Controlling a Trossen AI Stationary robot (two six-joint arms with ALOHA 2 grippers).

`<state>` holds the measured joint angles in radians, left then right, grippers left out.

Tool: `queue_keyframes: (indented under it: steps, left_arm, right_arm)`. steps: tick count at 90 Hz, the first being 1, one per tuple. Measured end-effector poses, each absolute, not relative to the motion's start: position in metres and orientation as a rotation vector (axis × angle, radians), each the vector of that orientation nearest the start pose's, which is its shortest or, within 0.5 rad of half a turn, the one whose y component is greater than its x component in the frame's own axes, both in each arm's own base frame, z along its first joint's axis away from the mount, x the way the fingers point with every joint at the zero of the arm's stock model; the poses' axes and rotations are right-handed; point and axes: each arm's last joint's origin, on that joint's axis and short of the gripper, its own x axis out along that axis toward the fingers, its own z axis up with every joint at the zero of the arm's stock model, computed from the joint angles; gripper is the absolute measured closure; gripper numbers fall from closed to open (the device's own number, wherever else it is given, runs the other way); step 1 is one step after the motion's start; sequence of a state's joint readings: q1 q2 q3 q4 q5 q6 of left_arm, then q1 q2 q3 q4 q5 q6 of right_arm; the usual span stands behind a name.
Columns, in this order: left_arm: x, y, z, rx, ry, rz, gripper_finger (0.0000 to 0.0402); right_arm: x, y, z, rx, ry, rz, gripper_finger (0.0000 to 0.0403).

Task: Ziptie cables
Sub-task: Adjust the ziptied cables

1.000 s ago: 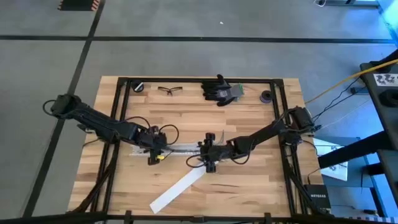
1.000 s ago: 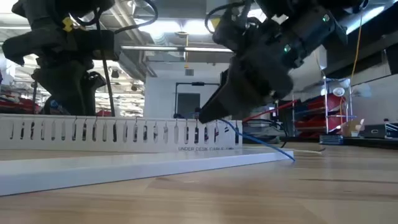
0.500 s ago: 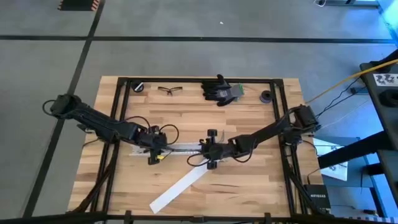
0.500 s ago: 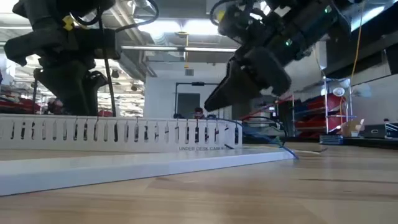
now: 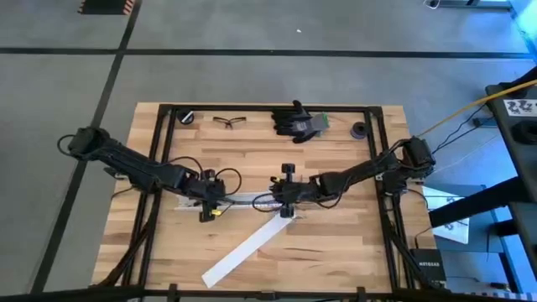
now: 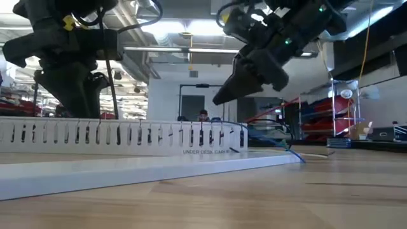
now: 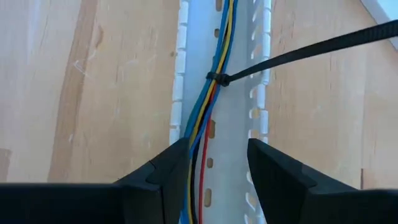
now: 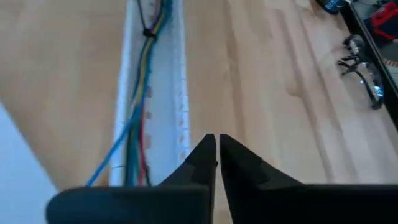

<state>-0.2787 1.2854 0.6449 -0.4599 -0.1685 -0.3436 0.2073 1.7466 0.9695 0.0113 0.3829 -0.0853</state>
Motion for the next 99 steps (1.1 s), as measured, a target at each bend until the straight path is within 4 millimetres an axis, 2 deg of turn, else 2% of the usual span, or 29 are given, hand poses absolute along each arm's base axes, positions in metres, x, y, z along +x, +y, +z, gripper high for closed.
queue_keyframes:
  steps: [20, 29, 40, 56, 65, 75, 89, 99]
  left_arm:
    - [0.214, -0.056, 0.173, -0.084, 1.071, 0.097, 0.0254]
    - [0.214, -0.056, 0.173, -0.084, 1.071, 0.097, 0.0254]
    - [0.214, -0.056, 0.173, -0.087, 1.070, 0.098, 0.0254]
    - [0.215, -0.056, 0.173, -0.087, 1.069, 0.098, 0.0254]
    - [0.215, -0.056, 0.173, -0.087, 1.069, 0.098, 0.0254]
    - [0.215, -0.056, 0.173, -0.088, 1.067, 0.098, 0.0254]
    - [0.215, -0.056, 0.173, -0.089, 1.064, 0.097, 0.0254]
    - [0.215, -0.056, 0.173, -0.089, 1.065, 0.097, 0.0254]
  right_arm:
    - [0.340, 0.060, 0.163, -0.290, 0.828, -0.087, 0.0388]
    - [0.338, 0.060, 0.166, -0.223, 0.841, -0.109, 0.0378]
    - [0.340, 0.063, 0.182, -0.023, 0.795, -0.087, 0.0340]
    - [0.341, 0.075, 0.162, 0.082, 0.878, 0.097, 0.0267]
    - [0.342, 0.085, 0.158, 0.027, 0.872, 0.100, 0.0234]
    - [0.340, 0.090, 0.149, -0.126, 0.868, -0.059, 0.0213]
    - [0.339, 0.088, 0.147, -0.266, 0.872, -0.158, 0.0211]
    - [0.343, 0.088, 0.157, -0.322, 0.872, -0.187, 0.0222]
